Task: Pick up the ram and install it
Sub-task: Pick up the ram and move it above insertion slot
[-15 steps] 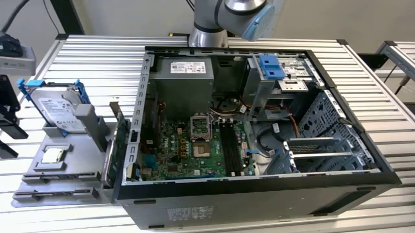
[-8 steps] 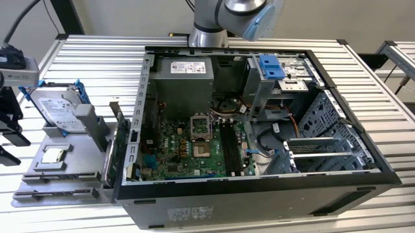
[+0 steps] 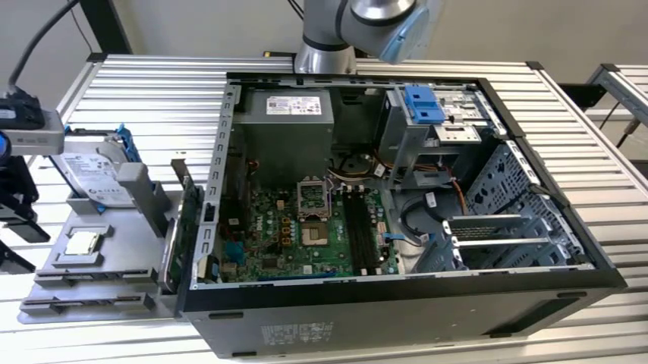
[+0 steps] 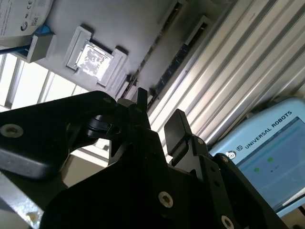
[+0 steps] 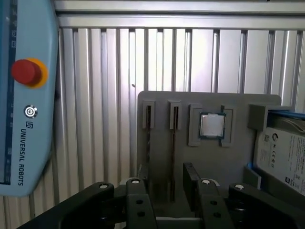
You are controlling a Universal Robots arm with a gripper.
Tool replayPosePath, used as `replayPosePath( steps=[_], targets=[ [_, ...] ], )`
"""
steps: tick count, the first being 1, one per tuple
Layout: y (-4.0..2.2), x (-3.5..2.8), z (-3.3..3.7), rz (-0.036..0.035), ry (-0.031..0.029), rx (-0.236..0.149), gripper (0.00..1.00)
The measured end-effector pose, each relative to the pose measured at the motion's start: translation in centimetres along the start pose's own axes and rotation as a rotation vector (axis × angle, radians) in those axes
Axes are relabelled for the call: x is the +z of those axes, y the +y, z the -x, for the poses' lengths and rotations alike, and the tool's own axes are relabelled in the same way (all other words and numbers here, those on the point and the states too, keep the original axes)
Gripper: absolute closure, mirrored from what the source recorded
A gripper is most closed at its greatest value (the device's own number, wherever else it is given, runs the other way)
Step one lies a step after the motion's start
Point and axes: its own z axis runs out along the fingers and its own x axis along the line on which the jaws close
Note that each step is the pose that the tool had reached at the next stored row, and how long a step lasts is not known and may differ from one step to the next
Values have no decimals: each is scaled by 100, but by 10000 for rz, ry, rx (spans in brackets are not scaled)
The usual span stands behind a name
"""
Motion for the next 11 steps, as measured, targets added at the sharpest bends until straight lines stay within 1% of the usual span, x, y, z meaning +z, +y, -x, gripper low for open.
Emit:
replayPosePath(
  steps=[3,7,11],
  targets=[
    [2,54,-24,1,1,-25,0],
    [3,128,-59,0,-5,-164,0],
    [4,201,-109,2,-6,-254,0]
  ],
)
